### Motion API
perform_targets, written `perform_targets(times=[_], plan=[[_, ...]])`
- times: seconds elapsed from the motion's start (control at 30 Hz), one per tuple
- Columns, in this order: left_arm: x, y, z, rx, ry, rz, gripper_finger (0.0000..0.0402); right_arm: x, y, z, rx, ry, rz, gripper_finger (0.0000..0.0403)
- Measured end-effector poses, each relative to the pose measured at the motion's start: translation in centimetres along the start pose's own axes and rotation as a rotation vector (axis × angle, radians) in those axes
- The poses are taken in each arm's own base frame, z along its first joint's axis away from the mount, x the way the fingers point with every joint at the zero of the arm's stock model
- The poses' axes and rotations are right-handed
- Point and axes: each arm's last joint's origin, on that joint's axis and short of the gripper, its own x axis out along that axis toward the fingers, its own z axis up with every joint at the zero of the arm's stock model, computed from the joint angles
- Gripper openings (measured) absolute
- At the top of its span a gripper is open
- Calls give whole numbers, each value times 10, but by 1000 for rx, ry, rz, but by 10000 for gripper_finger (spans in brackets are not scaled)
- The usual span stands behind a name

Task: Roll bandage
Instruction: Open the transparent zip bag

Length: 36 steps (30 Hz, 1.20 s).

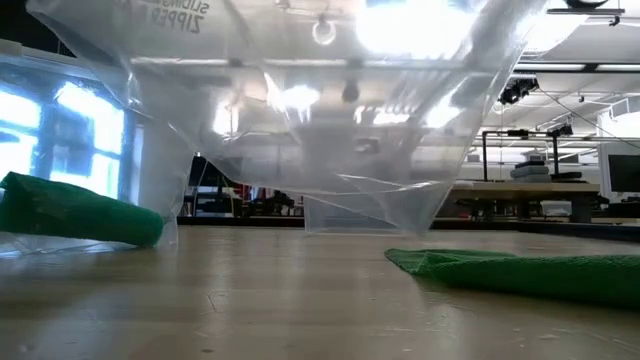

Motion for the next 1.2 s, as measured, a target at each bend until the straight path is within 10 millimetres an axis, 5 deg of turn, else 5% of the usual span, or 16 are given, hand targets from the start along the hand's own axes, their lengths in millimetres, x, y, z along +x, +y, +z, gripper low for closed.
perform_targets(times=[0.3, 0.67, 1.2], plan=[[-3, -2, -1, 7, 0, -1, 0, 0, -2, -3, -20, 33, -61, 9], [-2, -1, -1, -36, 1, 8, 0, -6, -6, 9, 47, -40, -88, 158], [2, 2, -1, -70, 2, 20, 0, -1, -7, 11, 10, -77, -37, 101]])
